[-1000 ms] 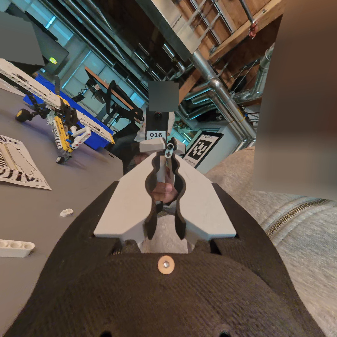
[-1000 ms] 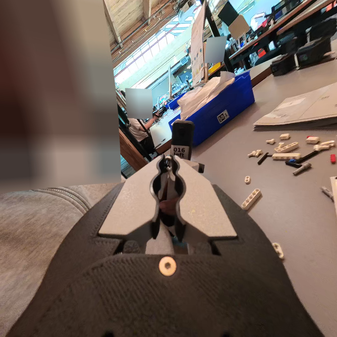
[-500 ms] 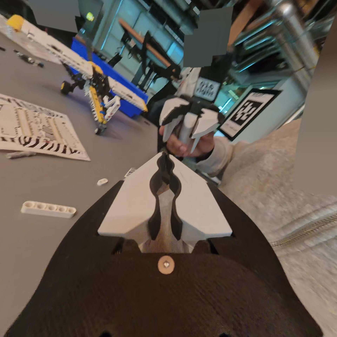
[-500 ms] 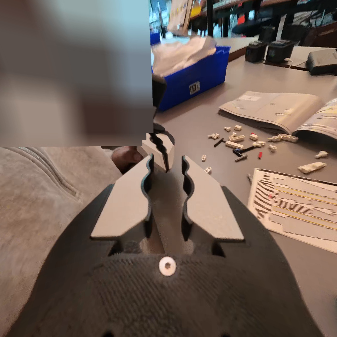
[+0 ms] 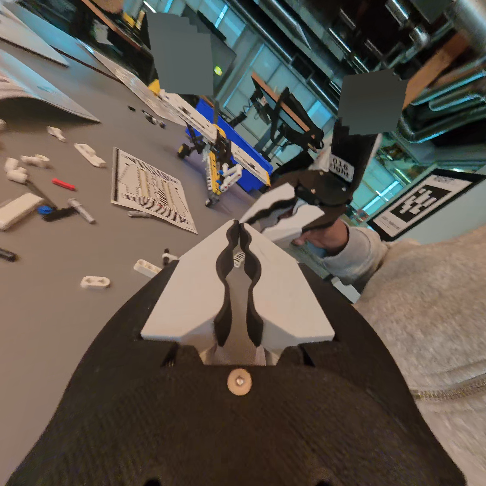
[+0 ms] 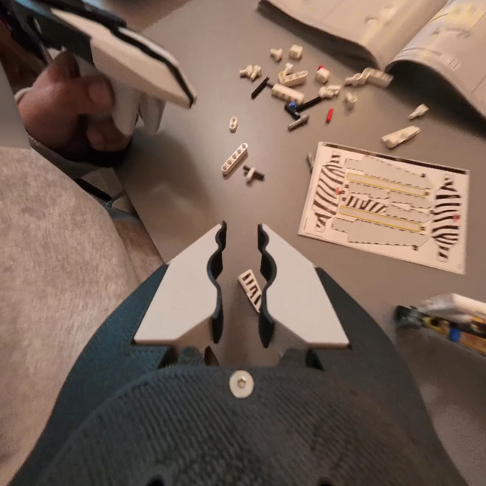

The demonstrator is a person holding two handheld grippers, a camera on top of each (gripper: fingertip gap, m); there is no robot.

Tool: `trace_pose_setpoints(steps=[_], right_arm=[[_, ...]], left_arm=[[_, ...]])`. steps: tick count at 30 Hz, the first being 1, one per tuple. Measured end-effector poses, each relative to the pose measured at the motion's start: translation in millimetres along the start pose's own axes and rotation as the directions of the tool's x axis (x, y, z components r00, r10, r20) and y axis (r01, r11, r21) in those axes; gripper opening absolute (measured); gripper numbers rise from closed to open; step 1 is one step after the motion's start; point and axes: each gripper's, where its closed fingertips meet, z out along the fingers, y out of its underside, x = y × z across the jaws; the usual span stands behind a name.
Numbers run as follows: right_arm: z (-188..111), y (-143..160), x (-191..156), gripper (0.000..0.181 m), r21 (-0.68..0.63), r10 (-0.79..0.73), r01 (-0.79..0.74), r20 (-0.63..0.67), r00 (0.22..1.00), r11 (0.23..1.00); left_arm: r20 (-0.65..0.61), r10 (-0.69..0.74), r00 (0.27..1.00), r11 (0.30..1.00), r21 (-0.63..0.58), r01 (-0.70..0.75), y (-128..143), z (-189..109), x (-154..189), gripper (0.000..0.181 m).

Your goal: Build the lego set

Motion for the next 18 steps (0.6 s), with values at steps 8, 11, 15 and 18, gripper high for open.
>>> trace_pose_setpoints(steps=[8,11,15,18], right_arm=[[53.1,-17.1,-7.5,0.025,-0.054,-0.205,0.204,-0.01,0.979,0.978],[73.2,-21.2,-2.7,0.025,-0.099,-0.208,0.208,0.015,0.978,0.973],[86.1,-16.8,4.5,0.019,-0.165,-0.143,0.147,0.034,0.989,0.975],[88.3,-17.1,11.2,0.012,-0.174,-0.132,0.132,0.011,0.991,0.976]], left_arm=[[0.166,0.037,0.985,0.983,0.17,-0.066,-31.1,-31.4,-24.9,0.0],[0.152,0.017,0.988,0.984,0.171,-0.043,-31.0,-31.7,-26.3,0.0],[0.146,0.003,0.989,0.985,0.169,-0.028,-30.6,-31.4,-27.4,0.0],[0.132,-0.023,0.991,0.985,0.174,-0.001,-30.9,-31.8,-29.1,0.0]])
